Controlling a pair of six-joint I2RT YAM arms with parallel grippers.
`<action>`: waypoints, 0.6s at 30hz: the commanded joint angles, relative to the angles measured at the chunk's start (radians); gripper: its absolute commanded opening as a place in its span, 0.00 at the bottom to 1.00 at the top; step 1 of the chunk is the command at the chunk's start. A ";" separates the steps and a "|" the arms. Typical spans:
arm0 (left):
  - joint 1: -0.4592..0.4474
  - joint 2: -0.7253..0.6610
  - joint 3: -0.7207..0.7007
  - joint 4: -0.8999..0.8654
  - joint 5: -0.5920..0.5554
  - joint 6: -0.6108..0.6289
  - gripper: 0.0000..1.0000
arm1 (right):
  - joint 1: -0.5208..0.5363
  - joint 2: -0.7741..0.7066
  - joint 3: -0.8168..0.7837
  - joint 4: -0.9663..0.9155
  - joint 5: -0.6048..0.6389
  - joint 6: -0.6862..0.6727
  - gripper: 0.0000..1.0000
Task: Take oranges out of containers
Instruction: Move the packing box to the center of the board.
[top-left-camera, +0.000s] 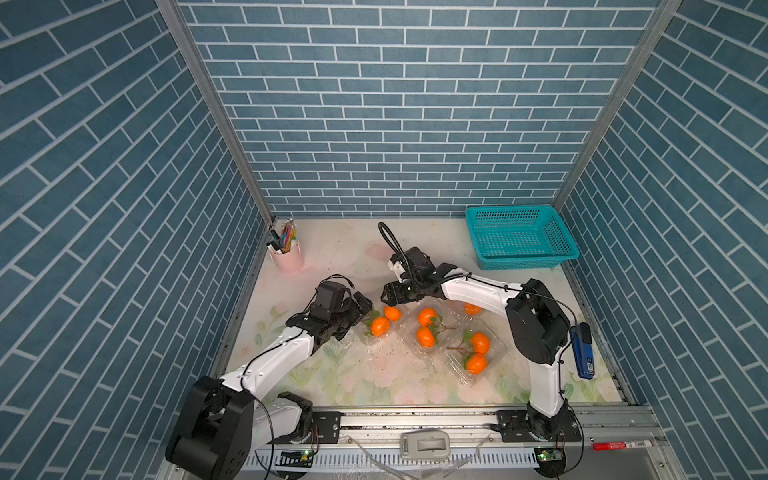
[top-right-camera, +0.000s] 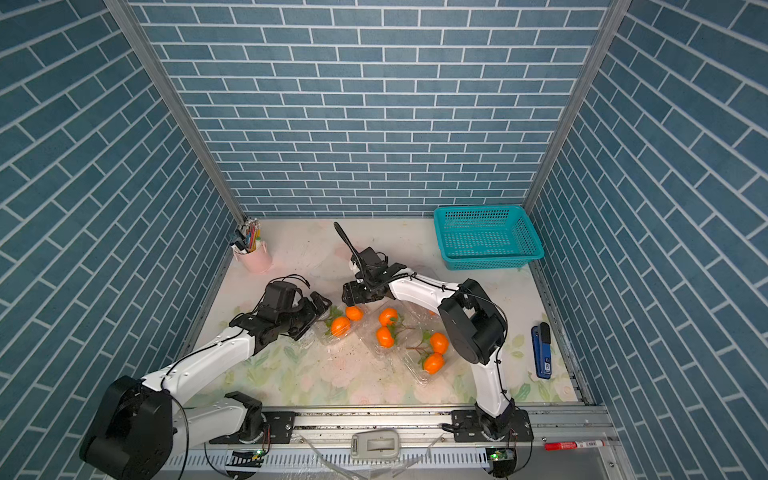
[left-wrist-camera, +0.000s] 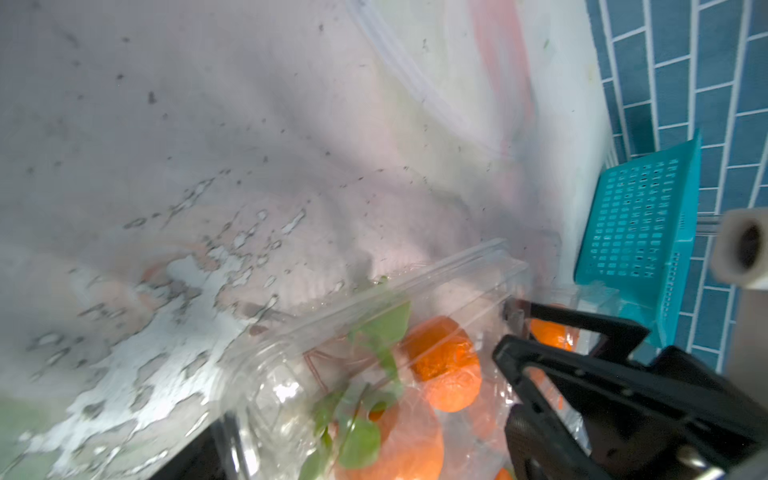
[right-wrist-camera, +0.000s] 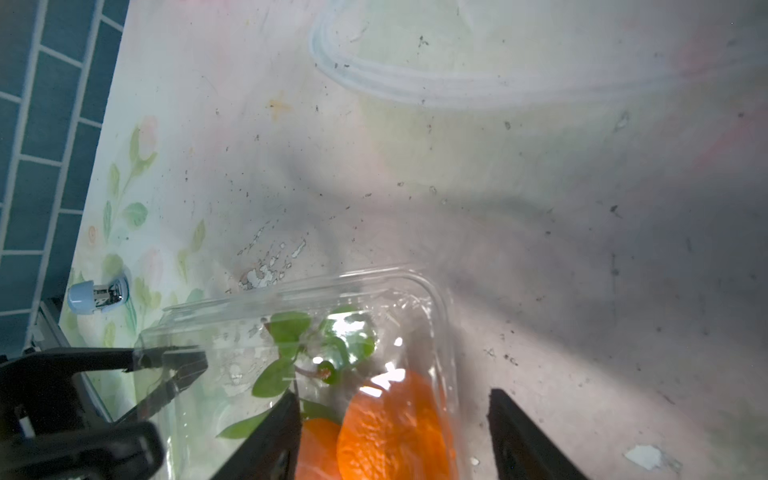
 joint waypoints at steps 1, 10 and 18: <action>0.010 0.070 0.081 0.070 0.001 0.010 0.99 | -0.009 0.023 0.019 -0.007 -0.031 0.056 0.68; 0.113 0.387 0.349 0.106 0.061 0.093 0.99 | -0.145 0.112 0.153 0.005 -0.069 0.116 0.60; 0.152 0.702 0.791 -0.063 0.132 0.232 0.99 | -0.263 0.222 0.363 -0.040 -0.126 0.146 0.61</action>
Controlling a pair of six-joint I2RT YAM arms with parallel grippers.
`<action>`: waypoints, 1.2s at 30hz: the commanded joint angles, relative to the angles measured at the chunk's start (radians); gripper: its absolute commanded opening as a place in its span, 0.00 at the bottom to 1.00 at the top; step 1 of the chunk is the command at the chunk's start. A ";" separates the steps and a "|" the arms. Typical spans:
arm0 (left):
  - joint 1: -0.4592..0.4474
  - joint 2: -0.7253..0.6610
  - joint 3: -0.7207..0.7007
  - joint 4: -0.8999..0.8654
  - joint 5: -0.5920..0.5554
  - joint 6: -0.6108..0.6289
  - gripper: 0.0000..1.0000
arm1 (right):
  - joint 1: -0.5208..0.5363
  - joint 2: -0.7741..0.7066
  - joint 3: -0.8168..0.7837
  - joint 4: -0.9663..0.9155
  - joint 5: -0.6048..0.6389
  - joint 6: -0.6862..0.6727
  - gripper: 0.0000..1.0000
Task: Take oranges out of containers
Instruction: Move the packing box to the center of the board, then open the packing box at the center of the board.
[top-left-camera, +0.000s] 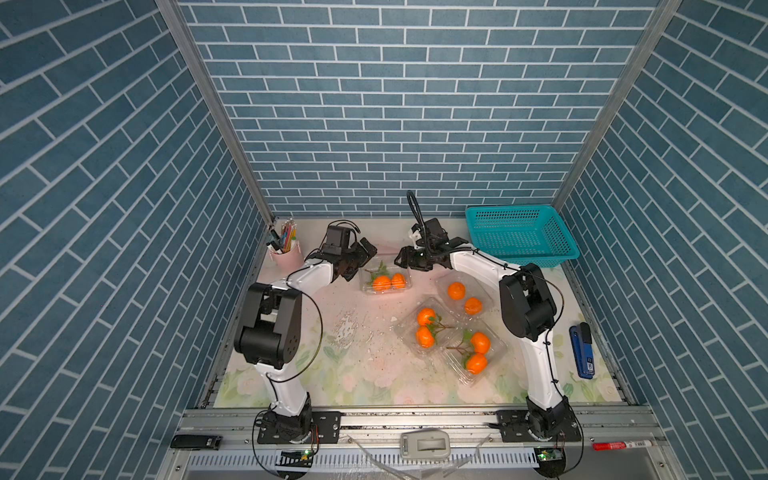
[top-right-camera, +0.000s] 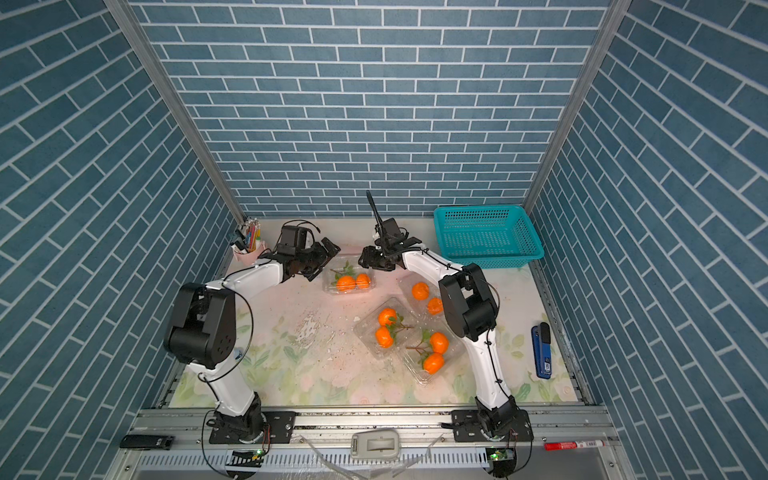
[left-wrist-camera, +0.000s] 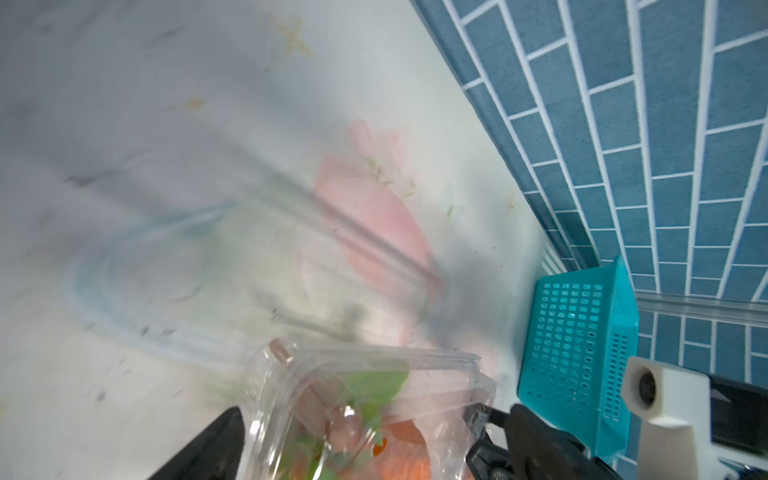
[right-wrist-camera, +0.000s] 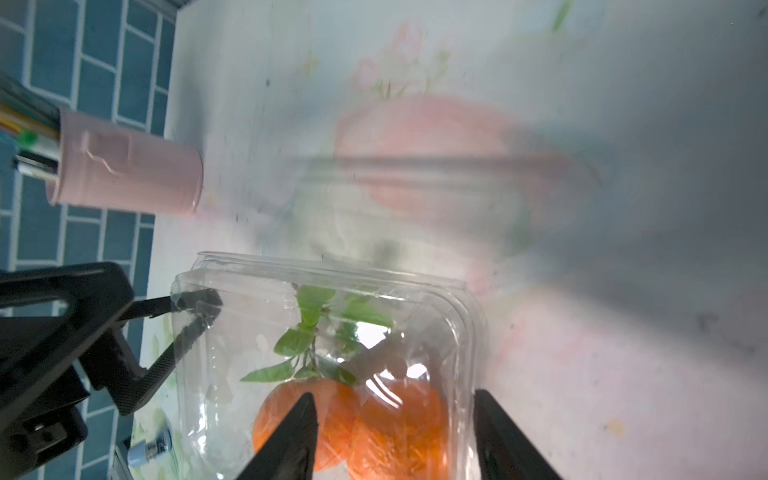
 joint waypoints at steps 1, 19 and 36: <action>0.008 0.051 0.127 -0.135 0.035 0.107 0.99 | -0.035 -0.005 0.025 -0.033 -0.038 0.046 0.62; 0.054 0.065 -0.003 0.040 0.151 0.082 0.99 | -0.059 -0.042 -0.148 0.215 -0.175 0.164 0.63; 0.028 0.082 -0.012 0.083 0.169 0.052 0.99 | -0.062 -0.073 -0.214 0.315 -0.168 0.253 0.56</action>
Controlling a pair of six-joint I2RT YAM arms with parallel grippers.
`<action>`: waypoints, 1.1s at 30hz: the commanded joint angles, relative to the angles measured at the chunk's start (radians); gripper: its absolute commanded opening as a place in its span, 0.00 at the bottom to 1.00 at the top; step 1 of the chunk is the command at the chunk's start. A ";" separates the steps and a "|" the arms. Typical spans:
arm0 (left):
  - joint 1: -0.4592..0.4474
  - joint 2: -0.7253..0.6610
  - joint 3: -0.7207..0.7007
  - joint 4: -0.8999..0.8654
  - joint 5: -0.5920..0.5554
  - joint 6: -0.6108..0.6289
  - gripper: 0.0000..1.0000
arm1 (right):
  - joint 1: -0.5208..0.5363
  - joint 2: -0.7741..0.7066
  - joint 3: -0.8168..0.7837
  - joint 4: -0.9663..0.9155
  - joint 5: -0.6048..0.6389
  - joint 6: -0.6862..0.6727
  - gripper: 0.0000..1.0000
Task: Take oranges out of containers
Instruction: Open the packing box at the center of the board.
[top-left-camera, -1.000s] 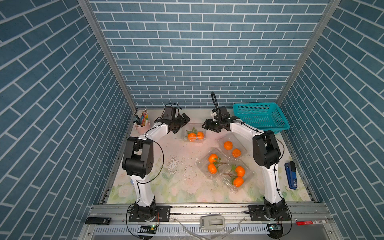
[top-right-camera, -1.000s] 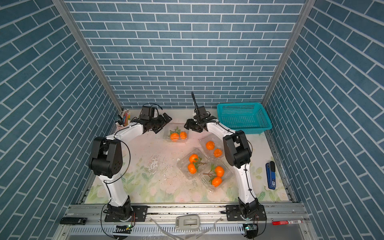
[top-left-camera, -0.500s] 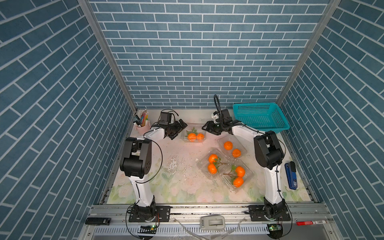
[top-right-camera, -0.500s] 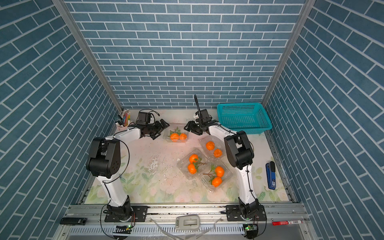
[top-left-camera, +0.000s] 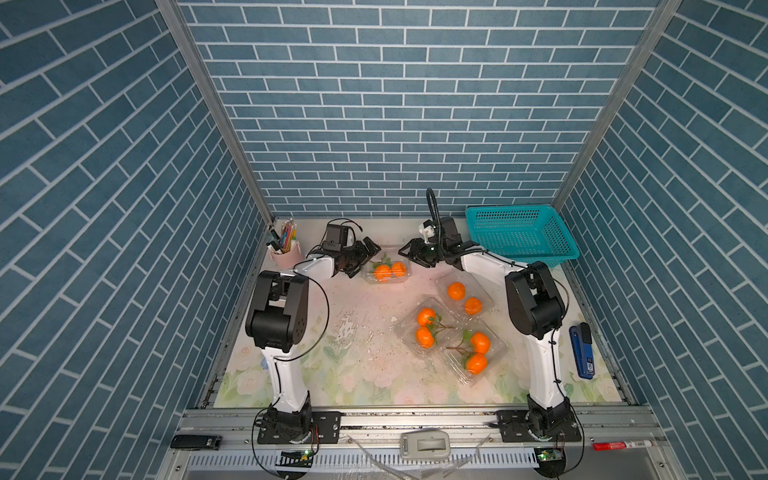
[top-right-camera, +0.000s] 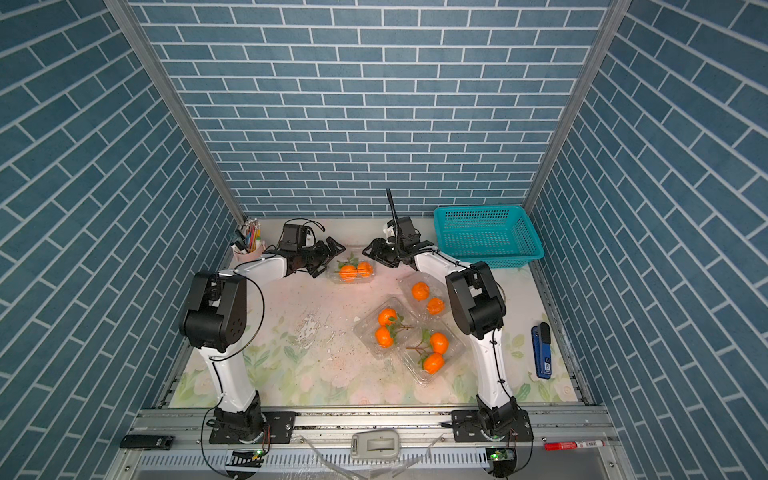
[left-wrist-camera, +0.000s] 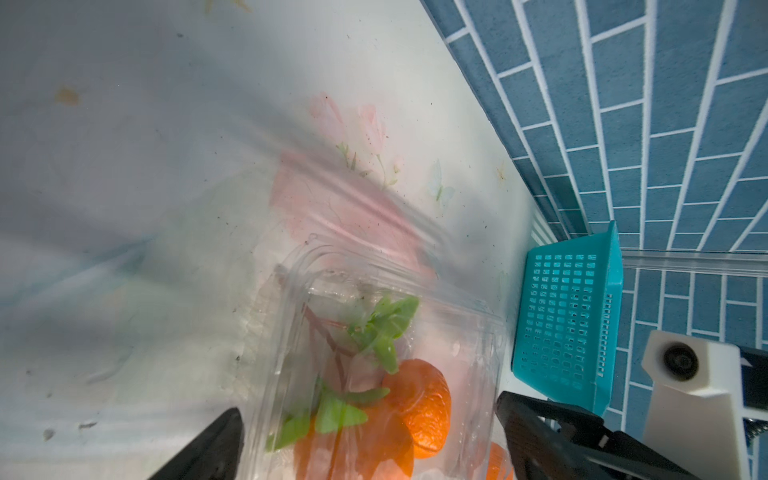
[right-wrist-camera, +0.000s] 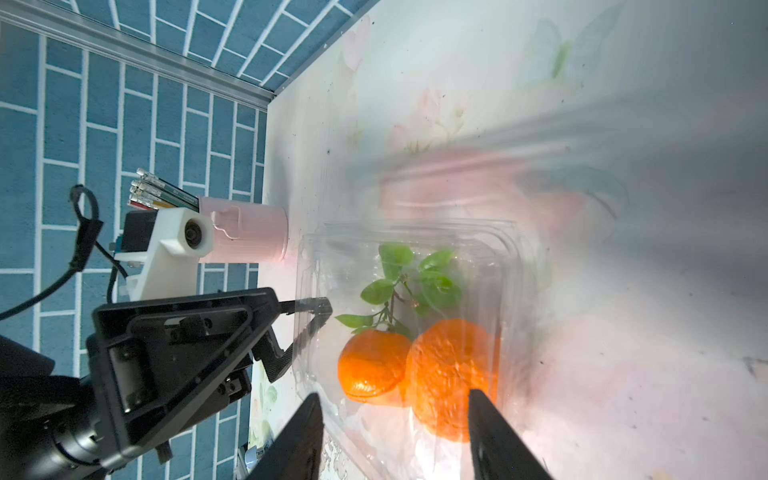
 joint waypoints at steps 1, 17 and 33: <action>-0.006 -0.003 -0.007 0.012 0.012 0.006 0.99 | -0.013 -0.039 -0.057 0.033 0.014 0.042 0.56; -0.008 0.006 0.005 0.007 0.017 0.014 0.99 | -0.031 -0.040 -0.067 0.030 -0.004 0.024 0.56; -0.034 0.028 0.036 0.011 0.022 0.003 0.99 | -0.026 -0.033 -0.079 0.115 -0.054 0.088 0.48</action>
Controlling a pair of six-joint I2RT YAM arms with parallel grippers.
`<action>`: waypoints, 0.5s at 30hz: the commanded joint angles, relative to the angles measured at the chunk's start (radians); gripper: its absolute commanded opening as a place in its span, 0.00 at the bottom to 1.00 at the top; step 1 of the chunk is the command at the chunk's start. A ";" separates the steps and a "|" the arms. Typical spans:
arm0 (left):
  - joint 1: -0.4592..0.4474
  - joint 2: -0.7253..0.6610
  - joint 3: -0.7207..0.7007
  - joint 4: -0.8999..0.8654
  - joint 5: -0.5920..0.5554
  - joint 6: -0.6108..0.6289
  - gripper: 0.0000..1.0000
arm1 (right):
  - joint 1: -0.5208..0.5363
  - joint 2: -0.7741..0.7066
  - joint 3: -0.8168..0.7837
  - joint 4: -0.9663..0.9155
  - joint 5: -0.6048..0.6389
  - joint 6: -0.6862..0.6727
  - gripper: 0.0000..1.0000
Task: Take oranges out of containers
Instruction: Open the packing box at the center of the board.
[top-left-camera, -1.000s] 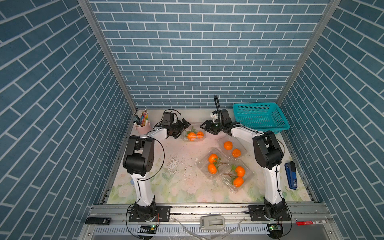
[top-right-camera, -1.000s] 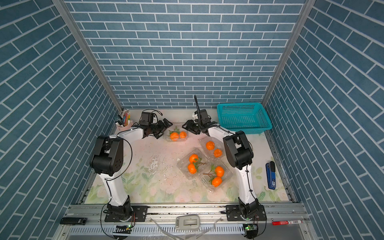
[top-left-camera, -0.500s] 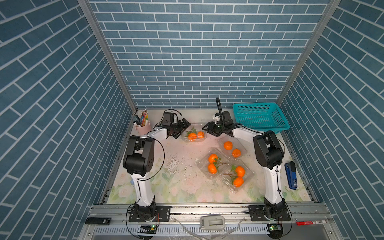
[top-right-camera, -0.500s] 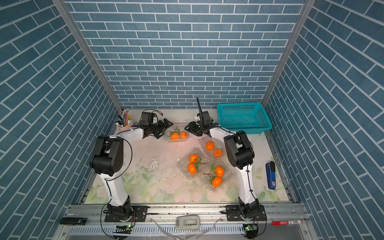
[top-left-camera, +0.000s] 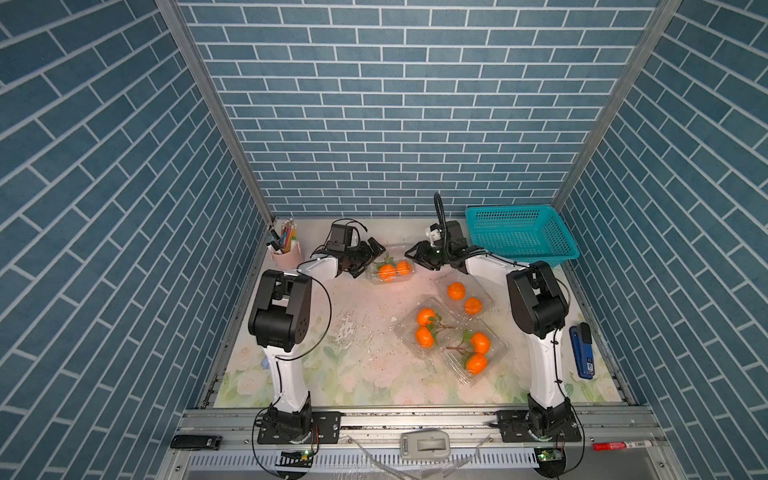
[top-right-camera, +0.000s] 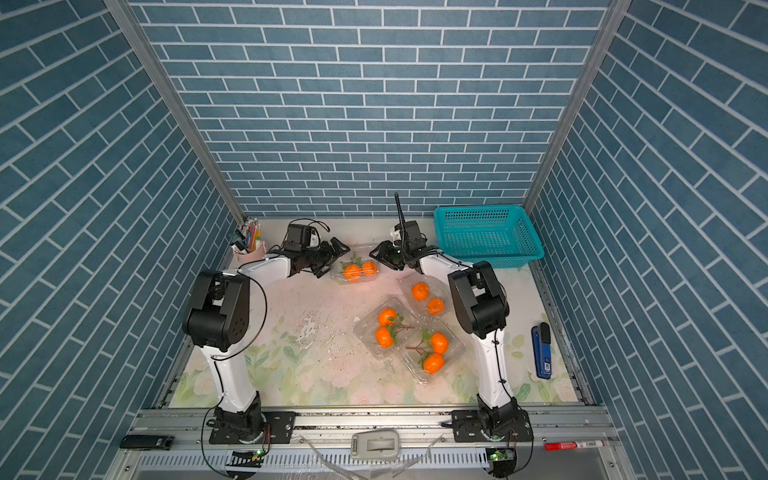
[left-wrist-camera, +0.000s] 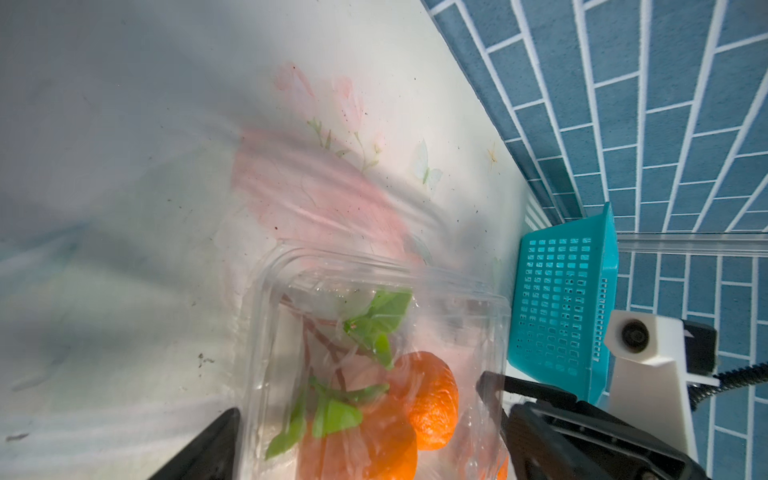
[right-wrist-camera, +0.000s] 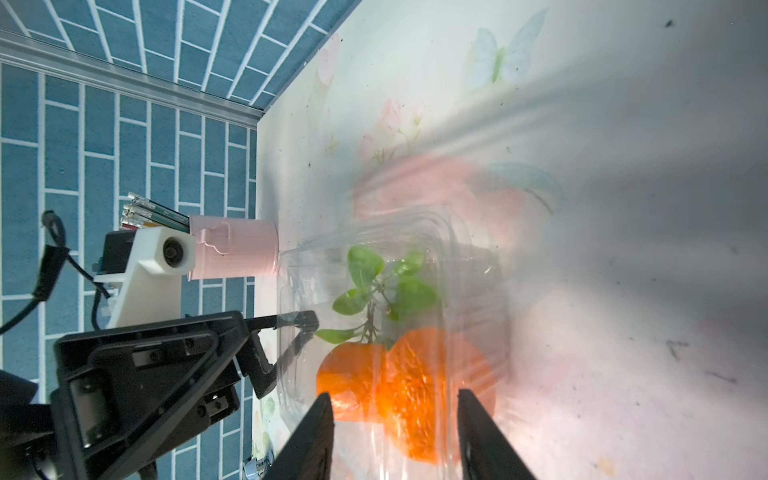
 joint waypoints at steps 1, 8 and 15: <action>-0.006 0.015 0.025 0.004 0.008 0.001 0.99 | 0.004 -0.028 -0.015 0.053 -0.043 0.050 0.47; -0.005 0.022 0.033 0.019 0.011 -0.014 0.99 | 0.005 -0.037 -0.046 0.121 -0.080 0.115 0.38; -0.006 0.027 0.044 0.014 0.011 -0.014 0.99 | 0.003 -0.063 -0.078 0.137 -0.090 0.115 0.37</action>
